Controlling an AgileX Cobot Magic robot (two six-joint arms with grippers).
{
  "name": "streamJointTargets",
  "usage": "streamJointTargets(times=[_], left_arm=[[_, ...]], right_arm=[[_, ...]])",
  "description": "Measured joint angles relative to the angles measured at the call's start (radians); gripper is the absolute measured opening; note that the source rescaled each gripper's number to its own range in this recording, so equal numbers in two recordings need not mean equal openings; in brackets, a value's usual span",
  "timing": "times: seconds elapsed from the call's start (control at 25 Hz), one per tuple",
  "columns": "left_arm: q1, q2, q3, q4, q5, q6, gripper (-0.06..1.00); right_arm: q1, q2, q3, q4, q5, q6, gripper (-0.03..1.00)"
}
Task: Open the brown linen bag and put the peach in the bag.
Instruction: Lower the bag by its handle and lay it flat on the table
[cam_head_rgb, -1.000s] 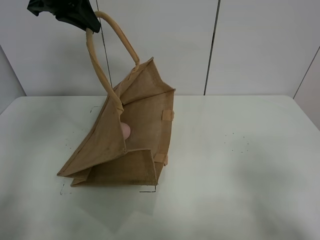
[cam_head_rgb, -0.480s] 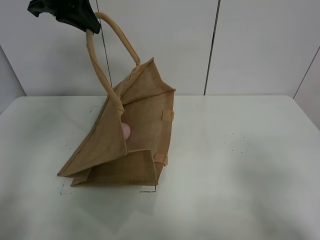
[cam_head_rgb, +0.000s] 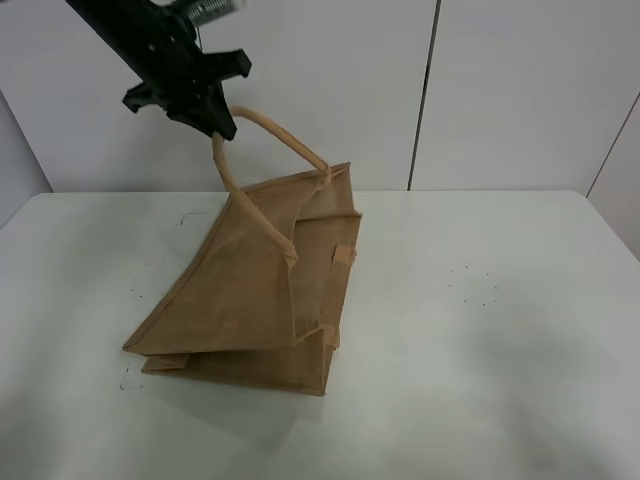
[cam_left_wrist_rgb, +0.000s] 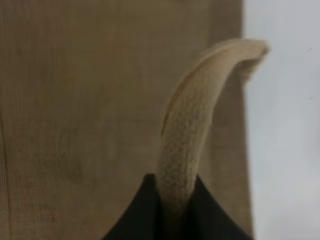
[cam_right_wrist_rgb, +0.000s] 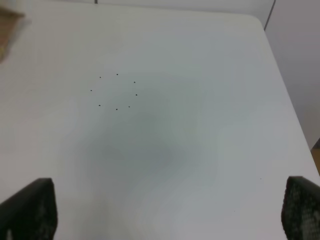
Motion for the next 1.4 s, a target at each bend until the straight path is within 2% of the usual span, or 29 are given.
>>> streamJointTargets(times=[0.44,0.72,0.76,0.84,0.88,0.96,1.0,1.08,1.2,1.4], left_arm=[[-0.039,0.26,0.0,0.001,-0.003,0.013,0.0],[-0.056,0.299,0.0,0.002,-0.003,0.045,0.02],[-0.056,0.299,0.0,0.003,-0.003,0.048,0.07],[-0.056,0.299,0.0,0.003,-0.003,0.054,0.29],[-0.056,0.299,0.0,0.003,-0.003,0.057,0.49],[-0.056,0.299,0.0,0.003,-0.003,0.058,0.77],[-0.056,0.299,0.0,0.003,-0.003,0.059,0.87],[-0.056,0.299,-0.008,0.003,-0.003,0.066,0.95],[-0.056,0.296,-0.048,0.022,-0.002,0.077,0.99],[-0.052,0.275,-0.103,0.218,-0.002,0.035,1.0]], right_arm=[[0.0,0.0,0.0,0.0,0.0,0.0,1.0],[0.0,0.0,0.0,0.001,0.0,0.0,1.0],[0.0,0.0,0.0,0.001,0.0,0.0,1.0],[0.0,0.0,0.0,0.001,0.0,0.0,1.0],[0.0,0.0,0.0,0.001,0.0,0.0,1.0],[0.0,0.0,0.0,0.001,0.0,0.0,1.0],[0.0,0.0,0.0,0.001,0.0,0.0,1.0],[0.0,0.0,0.0,0.001,0.0,0.0,1.0],[0.0,0.0,0.0,0.001,0.0,0.0,1.0],[0.0,0.0,0.0,0.001,0.0,0.0,1.0]])
